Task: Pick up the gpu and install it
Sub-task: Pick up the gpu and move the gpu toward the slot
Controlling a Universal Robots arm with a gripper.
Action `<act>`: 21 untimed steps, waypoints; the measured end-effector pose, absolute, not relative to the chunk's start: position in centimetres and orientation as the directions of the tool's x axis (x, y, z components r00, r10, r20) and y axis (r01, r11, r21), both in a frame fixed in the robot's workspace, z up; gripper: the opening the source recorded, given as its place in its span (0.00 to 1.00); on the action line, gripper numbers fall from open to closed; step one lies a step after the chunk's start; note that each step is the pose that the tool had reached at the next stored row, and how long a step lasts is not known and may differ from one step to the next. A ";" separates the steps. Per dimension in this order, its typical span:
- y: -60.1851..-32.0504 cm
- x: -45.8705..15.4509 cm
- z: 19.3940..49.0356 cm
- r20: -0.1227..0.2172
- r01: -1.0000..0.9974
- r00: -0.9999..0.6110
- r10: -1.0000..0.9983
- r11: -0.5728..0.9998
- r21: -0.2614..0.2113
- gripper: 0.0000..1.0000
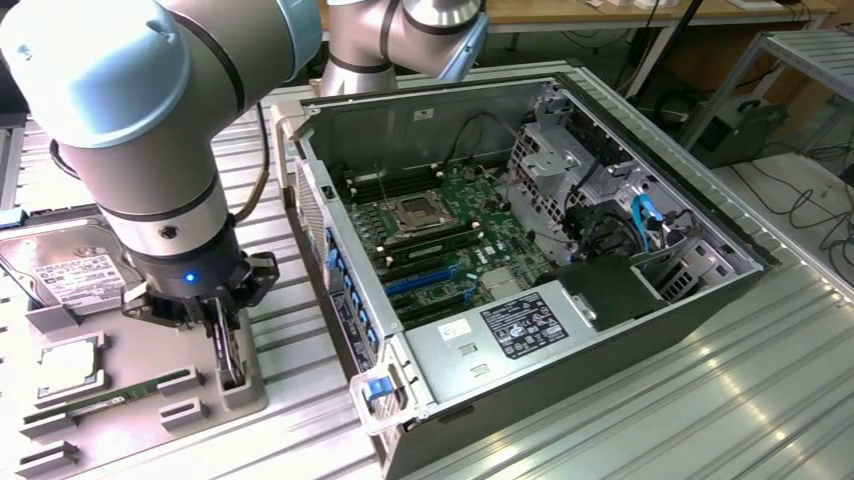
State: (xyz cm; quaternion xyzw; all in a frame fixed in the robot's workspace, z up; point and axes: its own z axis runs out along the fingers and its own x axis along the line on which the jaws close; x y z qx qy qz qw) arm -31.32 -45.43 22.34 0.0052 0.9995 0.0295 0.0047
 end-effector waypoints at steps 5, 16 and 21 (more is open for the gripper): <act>-45.4 -31.3 22.3 -0.010 0.010 -1.000 0.011 0.998 0.059 0.27; -45.4 -31.3 22.8 -0.010 0.010 -1.000 0.011 0.998 0.059 0.27; -45.4 -31.3 23.7 -0.010 0.010 -1.000 0.011 0.998 0.059 0.27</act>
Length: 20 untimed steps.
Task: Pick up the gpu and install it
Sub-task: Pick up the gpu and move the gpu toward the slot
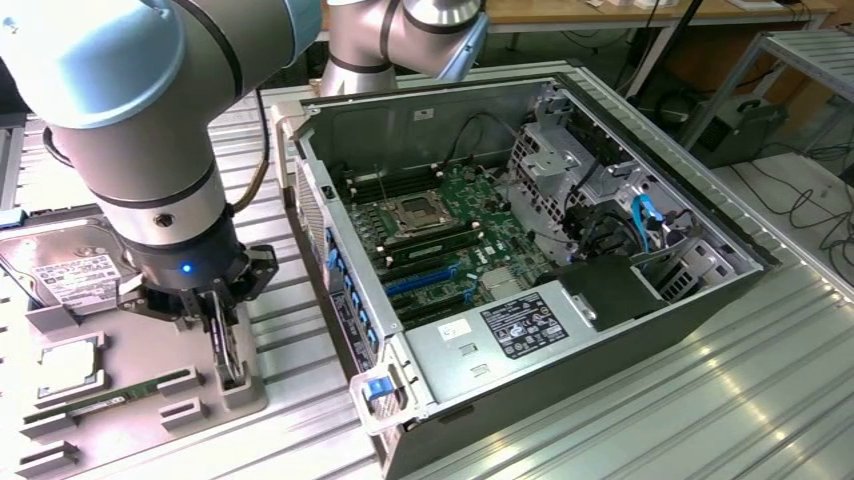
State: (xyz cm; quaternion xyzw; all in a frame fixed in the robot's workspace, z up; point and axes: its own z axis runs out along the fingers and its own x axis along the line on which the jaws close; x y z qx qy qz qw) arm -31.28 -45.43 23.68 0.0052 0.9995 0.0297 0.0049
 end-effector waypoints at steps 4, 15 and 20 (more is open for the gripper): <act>-45.4 -31.3 24.6 -0.010 0.010 -1.000 0.011 0.998 0.059 0.27; -45.4 -31.2 25.6 -0.010 0.010 -1.000 0.011 0.998 0.059 0.27; -45.5 -31.2 26.6 -0.010 0.010 -1.000 0.011 0.998 0.059 0.27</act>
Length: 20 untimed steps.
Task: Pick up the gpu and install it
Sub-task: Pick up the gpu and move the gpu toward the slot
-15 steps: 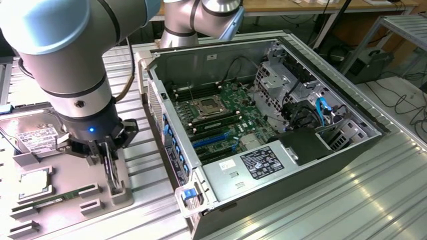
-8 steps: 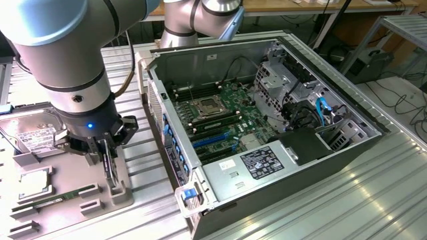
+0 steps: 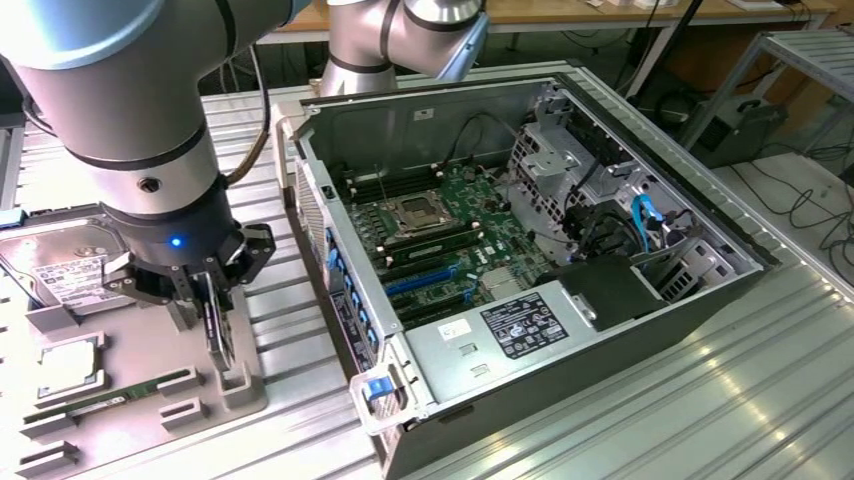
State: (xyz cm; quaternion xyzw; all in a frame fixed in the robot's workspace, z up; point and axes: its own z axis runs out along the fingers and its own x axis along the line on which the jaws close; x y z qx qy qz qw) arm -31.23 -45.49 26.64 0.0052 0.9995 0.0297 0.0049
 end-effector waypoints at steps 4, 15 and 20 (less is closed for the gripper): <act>-45.5 -31.2 26.8 -0.010 0.010 -1.000 0.011 0.998 0.059 0.27; -45.5 -31.2 30.4 -0.008 0.010 -1.000 0.011 0.998 0.059 0.27; -45.5 -31.2 30.6 -0.008 0.010 -1.000 0.011 0.998 0.059 0.27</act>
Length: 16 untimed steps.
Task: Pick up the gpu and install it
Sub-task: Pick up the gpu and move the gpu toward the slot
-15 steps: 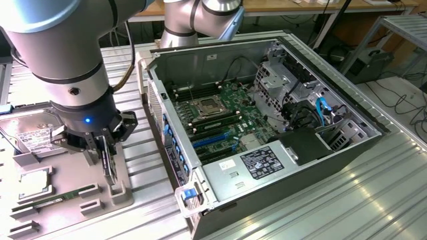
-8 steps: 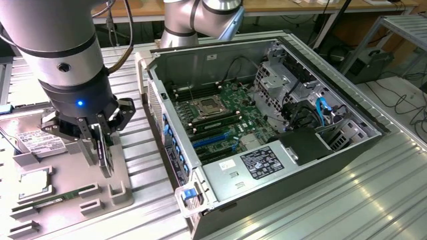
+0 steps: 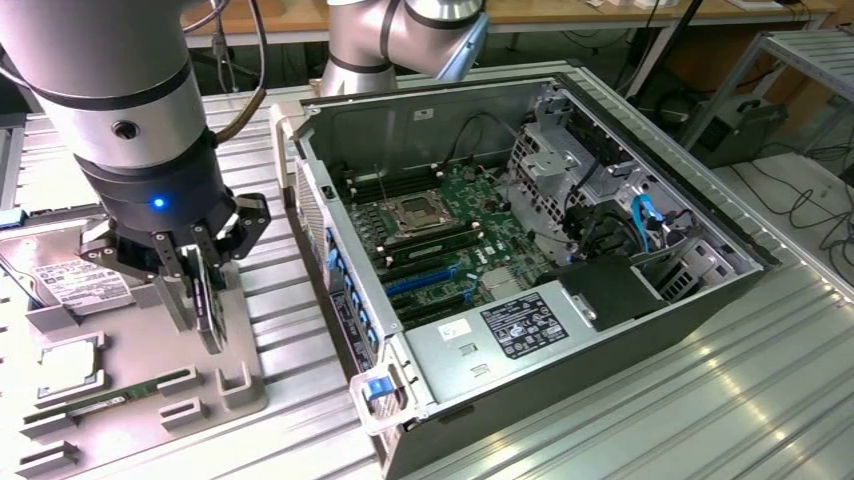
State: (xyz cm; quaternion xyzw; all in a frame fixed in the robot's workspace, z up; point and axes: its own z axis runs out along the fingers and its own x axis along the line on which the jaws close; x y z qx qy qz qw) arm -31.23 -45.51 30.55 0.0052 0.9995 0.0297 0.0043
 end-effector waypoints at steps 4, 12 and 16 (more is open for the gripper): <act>-45.5 -31.2 30.7 -0.008 0.010 -1.000 0.011 0.998 0.059 0.27; -45.5 -31.2 31.0 -0.008 0.010 -1.000 0.011 0.998 0.059 0.27; -45.5 -31.2 31.2 -0.008 0.010 -1.000 0.011 0.998 0.059 0.27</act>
